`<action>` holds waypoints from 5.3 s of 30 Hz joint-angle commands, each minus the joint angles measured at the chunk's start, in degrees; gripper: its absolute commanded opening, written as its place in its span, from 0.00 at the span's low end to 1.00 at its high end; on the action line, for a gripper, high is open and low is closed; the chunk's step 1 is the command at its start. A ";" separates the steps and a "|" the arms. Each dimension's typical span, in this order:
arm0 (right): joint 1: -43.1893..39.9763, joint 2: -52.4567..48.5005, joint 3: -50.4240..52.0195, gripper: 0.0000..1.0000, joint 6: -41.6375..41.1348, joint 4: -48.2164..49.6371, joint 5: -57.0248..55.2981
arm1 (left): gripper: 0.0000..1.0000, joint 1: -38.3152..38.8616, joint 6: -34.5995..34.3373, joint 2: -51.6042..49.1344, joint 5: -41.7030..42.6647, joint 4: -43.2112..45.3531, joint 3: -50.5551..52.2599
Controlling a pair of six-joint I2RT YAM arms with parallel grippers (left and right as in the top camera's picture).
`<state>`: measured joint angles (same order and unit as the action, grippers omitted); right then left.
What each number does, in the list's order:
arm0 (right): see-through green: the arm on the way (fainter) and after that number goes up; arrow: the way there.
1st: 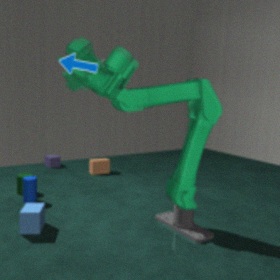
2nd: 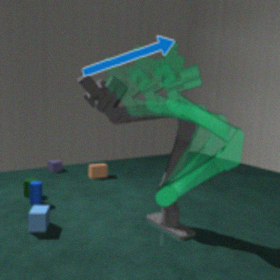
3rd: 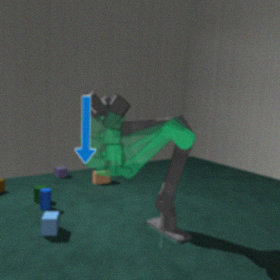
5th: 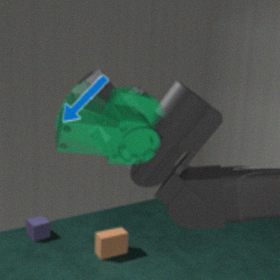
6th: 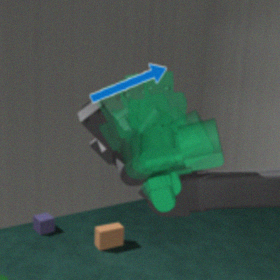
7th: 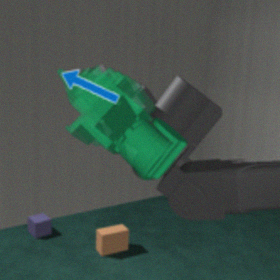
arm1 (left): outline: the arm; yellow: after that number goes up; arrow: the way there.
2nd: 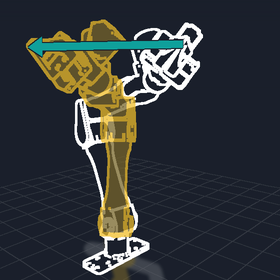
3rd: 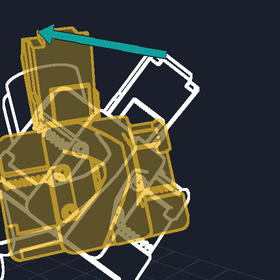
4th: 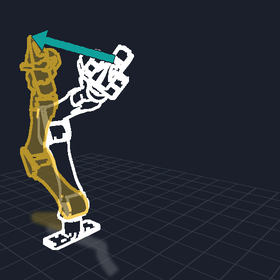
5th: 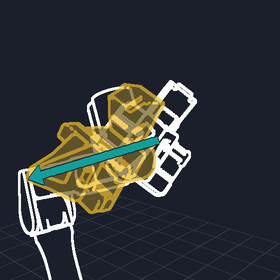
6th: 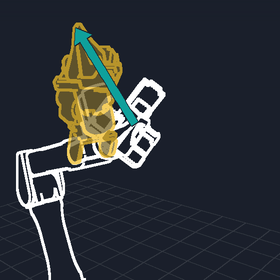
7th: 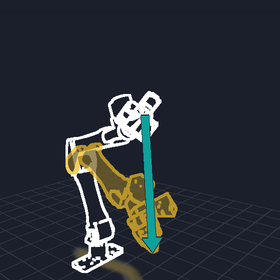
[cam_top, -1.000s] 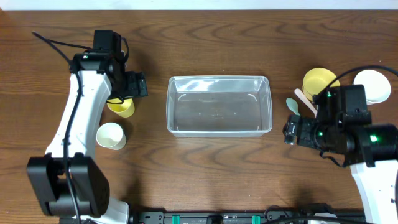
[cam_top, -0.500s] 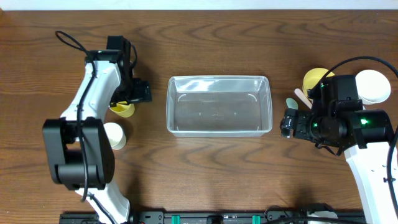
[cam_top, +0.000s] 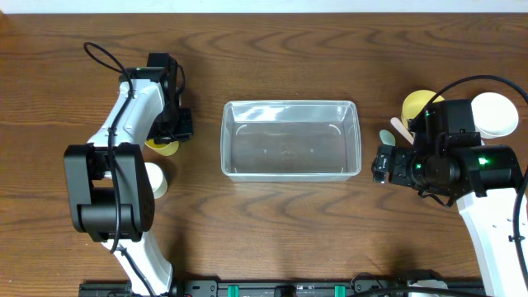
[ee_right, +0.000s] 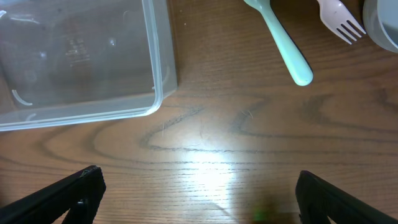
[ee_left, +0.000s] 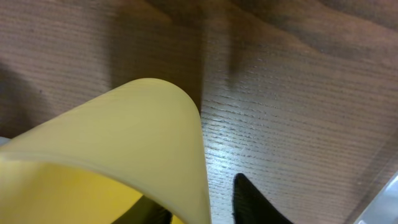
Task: Pack container
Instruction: 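Move the left gripper to the yellow cup and grasp it, then carry the yellow cup into the container and release it, then return the left gripper and grasp the white cup, then place the white cup in the container beside the yellow cup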
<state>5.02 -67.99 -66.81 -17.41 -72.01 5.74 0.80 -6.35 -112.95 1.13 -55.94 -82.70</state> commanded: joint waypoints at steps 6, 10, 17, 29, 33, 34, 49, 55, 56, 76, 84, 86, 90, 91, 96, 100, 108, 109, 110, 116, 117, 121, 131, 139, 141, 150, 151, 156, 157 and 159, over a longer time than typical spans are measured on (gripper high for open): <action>-0.13 -0.15 -1.01 0.99 0.33 -0.09 -0.37 | 0.07 -0.07 0.09 0.81 -0.13 -0.24 -1.25; -0.13 -0.15 -1.01 0.99 0.33 -0.22 -0.37 | 0.06 -0.07 0.09 0.98 -0.13 -0.26 -1.25; -0.13 -0.15 -1.01 0.99 0.33 -0.39 -0.37 | 0.06 1.11 0.61 4.85 -0.15 -0.52 -1.75; -0.13 -0.15 -1.01 0.99 0.33 -0.50 -0.37 | 0.06 20.46 1.31 19.87 -0.11 -11.21 -15.06; -0.13 -0.15 -1.01 0.99 0.33 -0.50 -0.37 | 0.06 28.72 -0.50 18.95 -0.13 -9.46 -15.04; -0.13 -0.15 -1.01 0.99 0.33 -0.61 -0.37 | 0.06 29.81 -0.48 18.29 -0.15 -9.14 -15.04; -0.13 -0.15 -1.01 0.99 1.20 -1.05 -0.39 | 0.06 30.86 -1.46 0.48 -0.31 -7.96 -15.02; -0.13 -0.15 -1.01 0.99 1.20 -1.11 -0.39 | 0.06 29.40 -1.22 -3.87 -0.33 -6.29 -14.93; -0.13 -0.15 -1.01 0.99 1.20 -1.14 -0.37 | 0.06 28.96 -1.22 -4.42 -0.33 -5.73 -14.93; -0.13 -0.15 -1.01 0.99 1.84 -2.01 -0.68 | 0.58 26.40 -1.25 -2.36 -0.33 -7.06 -15.17; -0.13 -0.15 -1.01 0.99 2.54 -1.99 -1.99 | 0.70 25.22 -1.92 14.69 -6.82 -12.66 -15.23; -0.13 -0.15 -1.01 0.99 3.19 -1.99 -2.14 | 0.72 23.89 -2.51 19.06 -6.80 -15.28 -15.21; -0.13 -0.15 -1.01 0.99 4.26 -1.92 -2.38 | 0.73 18.53 -7.06 26.18 -6.78 -20.15 -14.34; -0.13 -0.15 -1.01 0.99 4.42 -1.92 -2.36 | 0.73 17.00 -7.93 27.36 -6.78 -20.85 -13.64; -0.13 -0.15 -1.01 0.99 5.57 -1.97 -2.36 | 0.73 8.85 -9.90 32.22 -6.73 -20.68 -4.96; -0.13 -0.15 -1.01 0.99 5.75 -1.97 -2.34 | 0.74 4.02 -10.03 32.87 -6.01 -16.26 5.20; -0.13 -0.15 -1.01 0.99 5.75 -2.64 -2.36 | 0.74 -2.27 -10.05 30.01 -1.49 -6.47 17.94; -0.13 -0.15 -1.01 0.99 5.75 -2.64 -2.36 | 0.74 -2.99 -10.01 29.66 -0.70 -5.40 19.17; -0.13 -0.15 -1.01 0.99 5.75 -2.62 -2.36 | 0.74 -3.54 -9.79 29.31 -0.20 -4.42 20.20; -0.13 -0.15 -1.01 0.99 5.70 -2.60 -2.34 | 0.74 -4.37 -9.14 25.92 -0.22 0.17 24.76; -0.13 -0.15 -1.01 0.99 5.73 -2.60 -2.34 | 0.74 -4.37 -9.11 25.22 -0.24 0.50 24.94; -0.13 -0.15 -1.01 0.99 5.73 -2.78 -2.34 | 0.73 -4.37 -8.79 22.38 -0.28 2.05 25.11; -0.13 -0.15 -1.01 0.99 5.73 -3.87 -2.36 | 0.32 -4.37 -8.76 20.06 -0.31 2.51 25.09; -0.13 -0.15 -1.01 0.99 5.73 -3.89 -2.36 | 0.10 -4.37 -8.76 20.11 -0.33 2.80 25.03; -0.13 -0.15 -1.01 0.99 5.73 -3.89 -2.36 | 0.06 -4.37 -8.76 20.11 -0.33 2.99 25.03; -0.13 -0.15 -1.01 0.99 5.73 -3.89 -2.36 | 0.06 -3.74 -8.76 20.65 -0.24 0.52 22.21; -0.13 -0.15 -1.01 0.99 5.73 -3.89 -2.36 | 0.06 -3.10 -8.76 21.11 -0.24 -1.03 20.74; -0.13 -0.15 -1.01 0.99 5.73 -3.85 -2.38 | 0.06 3.58 -8.76 25.35 -0.24 -11.04 9.27; -0.13 -0.15 -1.01 0.99 5.73 -3.85 -2.36 | 0.06 5.51 -8.76 26.29 -0.24 -12.37 6.86; -0.13 -0.15 -1.01 0.99 5.70 -3.85 -2.36 | 0.06 10.23 -8.74 28.06 -0.26 -14.27 1.92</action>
<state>5.02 -67.99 -66.83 -12.51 -75.81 4.01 6.61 -15.09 -88.66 0.97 -68.86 -75.05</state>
